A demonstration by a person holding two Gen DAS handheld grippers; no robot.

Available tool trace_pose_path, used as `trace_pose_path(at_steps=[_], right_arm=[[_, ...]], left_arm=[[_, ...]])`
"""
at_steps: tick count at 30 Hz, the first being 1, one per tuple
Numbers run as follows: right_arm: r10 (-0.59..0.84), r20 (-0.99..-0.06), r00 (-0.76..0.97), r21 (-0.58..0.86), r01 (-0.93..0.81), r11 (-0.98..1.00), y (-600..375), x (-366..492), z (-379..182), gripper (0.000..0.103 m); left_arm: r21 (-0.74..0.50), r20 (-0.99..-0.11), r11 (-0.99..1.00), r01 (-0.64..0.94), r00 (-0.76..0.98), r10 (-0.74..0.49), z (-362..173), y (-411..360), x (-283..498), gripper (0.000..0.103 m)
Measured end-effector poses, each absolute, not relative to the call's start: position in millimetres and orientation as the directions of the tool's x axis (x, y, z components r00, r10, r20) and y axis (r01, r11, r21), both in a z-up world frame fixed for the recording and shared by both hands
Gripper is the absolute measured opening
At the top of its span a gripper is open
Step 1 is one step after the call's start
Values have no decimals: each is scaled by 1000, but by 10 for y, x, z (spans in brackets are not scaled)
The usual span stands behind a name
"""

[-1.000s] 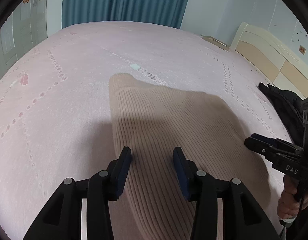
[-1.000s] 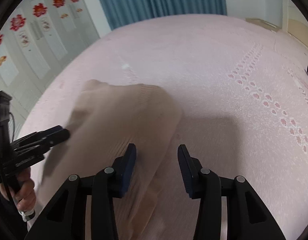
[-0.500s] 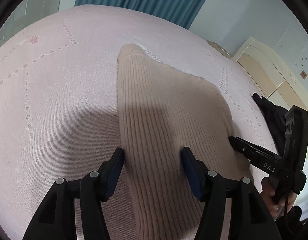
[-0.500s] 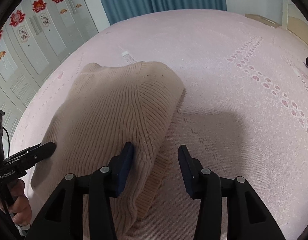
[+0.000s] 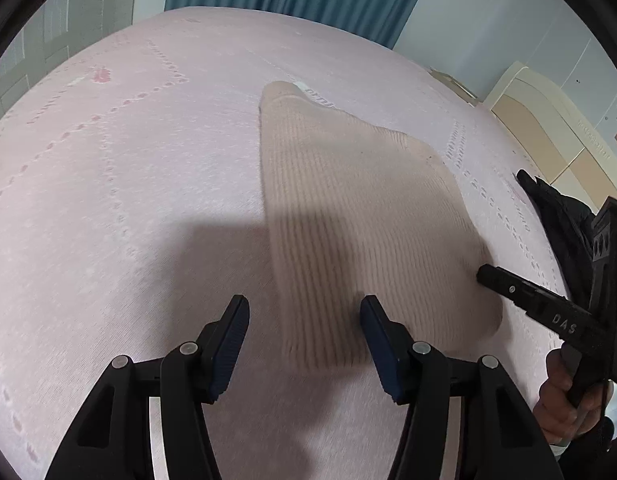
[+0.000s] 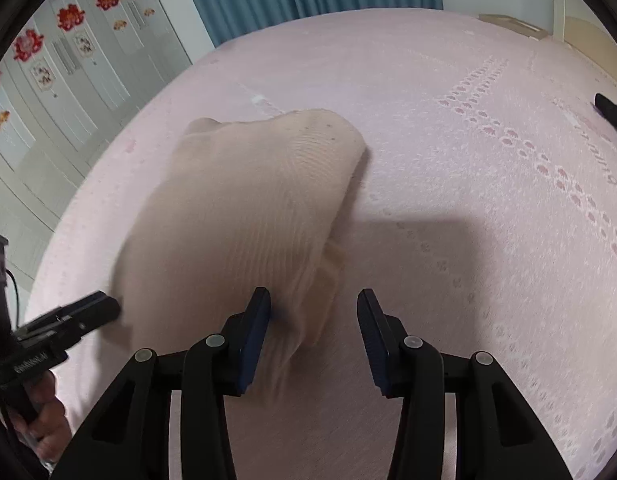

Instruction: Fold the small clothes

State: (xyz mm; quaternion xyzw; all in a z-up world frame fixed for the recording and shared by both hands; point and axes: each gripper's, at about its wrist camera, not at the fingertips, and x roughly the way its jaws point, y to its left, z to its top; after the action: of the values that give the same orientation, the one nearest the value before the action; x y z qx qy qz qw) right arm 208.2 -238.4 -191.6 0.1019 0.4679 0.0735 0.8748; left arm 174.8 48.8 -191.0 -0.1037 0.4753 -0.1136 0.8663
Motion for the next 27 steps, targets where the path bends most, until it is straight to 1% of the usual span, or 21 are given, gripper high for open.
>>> trace_pose_path(at_steps=[5,6,7,10,11,13,15,16,18,19,22,24,25,27], right_arm=[[266,-799,540,289,-43,956,-2293,2056,-1969,45],[273,-801,532,301,-36,953,-2285,2073,-2007,42],[285,-801,526,318,-28,948,-2284,2090,-2042,36],[311,-800,513,347,-26,937,-2293,2143,-2115,25],[313,-800,512,345,-33,938,-2290,2149,-2120,23],[308,-800,515,331,-49,942,-2276,2148,-2105,14],[302,-803,514,324,-49,945,-2289,2153,-2096,12],[299,-804,515,327,-38,944,-2310,2154,-2093,9],[287,-807,516,325,-18,946,-2357,2157,-2101,8],[290,-807,515,329,-16,944,-2372,2167,-2111,7],[290,-807,514,335,-6,942,-2380,2181,-2132,7],[301,-795,526,342,-21,940,-2364,2165,-2098,7],[310,-789,530,350,-27,937,-2364,2162,-2079,10],[323,-777,540,369,-25,929,-2399,2163,-2043,11]], left_arm=[[-295,-804,950,105,509,-306,-1998,625,1559,56],[-298,-805,947,121,500,-318,-2025,639,1522,56],[-292,-810,947,137,491,-321,-2056,637,1489,55],[-223,-829,959,174,484,-281,-2167,608,1414,50],[-214,-832,961,177,482,-274,-2196,597,1425,47],[-229,-828,958,172,483,-285,-2222,600,1464,41],[-255,-815,953,161,495,-301,-2214,598,1521,39],[-262,-808,952,156,504,-305,-2199,597,1547,34],[-287,-792,945,154,517,-325,-2153,566,1607,25],[-303,-782,938,168,518,-346,-2137,547,1612,16],[-278,-766,942,187,548,-335,-2098,519,1565,15],[-252,-790,951,179,530,-309,-2186,534,1571,15],[-258,-799,950,176,514,-312,-2237,557,1572,15],[-281,-805,945,165,497,-326,-2279,589,1556,15]])
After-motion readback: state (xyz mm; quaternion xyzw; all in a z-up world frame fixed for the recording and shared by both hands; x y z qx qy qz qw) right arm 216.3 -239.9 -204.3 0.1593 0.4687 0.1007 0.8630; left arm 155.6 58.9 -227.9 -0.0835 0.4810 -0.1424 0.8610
